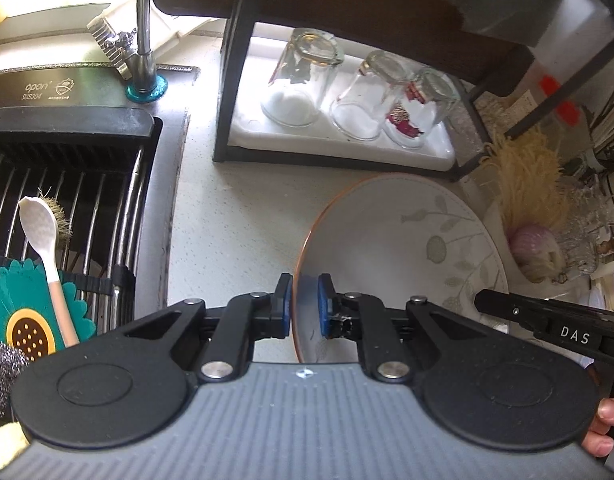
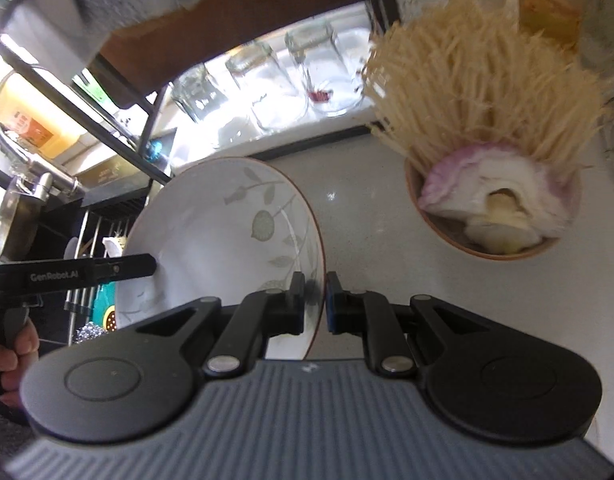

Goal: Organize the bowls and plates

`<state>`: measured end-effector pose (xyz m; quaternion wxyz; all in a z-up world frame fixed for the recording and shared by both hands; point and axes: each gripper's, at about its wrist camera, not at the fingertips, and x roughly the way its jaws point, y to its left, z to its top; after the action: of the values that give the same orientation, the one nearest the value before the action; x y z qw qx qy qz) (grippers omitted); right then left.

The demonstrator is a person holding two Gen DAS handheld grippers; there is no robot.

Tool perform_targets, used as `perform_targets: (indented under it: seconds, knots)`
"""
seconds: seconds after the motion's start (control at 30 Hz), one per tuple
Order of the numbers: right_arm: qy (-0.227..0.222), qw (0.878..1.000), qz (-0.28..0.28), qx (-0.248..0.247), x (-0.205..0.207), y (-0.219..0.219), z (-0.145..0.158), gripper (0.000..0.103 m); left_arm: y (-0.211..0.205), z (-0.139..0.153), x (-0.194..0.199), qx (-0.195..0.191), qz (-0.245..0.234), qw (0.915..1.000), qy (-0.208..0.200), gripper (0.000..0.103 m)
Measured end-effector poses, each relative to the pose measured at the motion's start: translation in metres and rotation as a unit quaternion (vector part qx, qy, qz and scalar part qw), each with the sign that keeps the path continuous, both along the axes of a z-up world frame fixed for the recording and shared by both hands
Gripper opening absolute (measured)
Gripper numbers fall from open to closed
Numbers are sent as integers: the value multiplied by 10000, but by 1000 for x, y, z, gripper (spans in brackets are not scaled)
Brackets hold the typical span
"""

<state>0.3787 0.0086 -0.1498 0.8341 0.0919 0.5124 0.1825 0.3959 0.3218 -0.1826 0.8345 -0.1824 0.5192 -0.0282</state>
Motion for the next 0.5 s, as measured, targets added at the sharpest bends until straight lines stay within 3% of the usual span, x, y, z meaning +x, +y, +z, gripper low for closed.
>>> perform_targets:
  seconds: [0.5]
  knots:
    - [-642, 9956, -535, 425, -75, -61, 47, 13, -51, 57, -47, -221, -359, 9977, -523, 15]
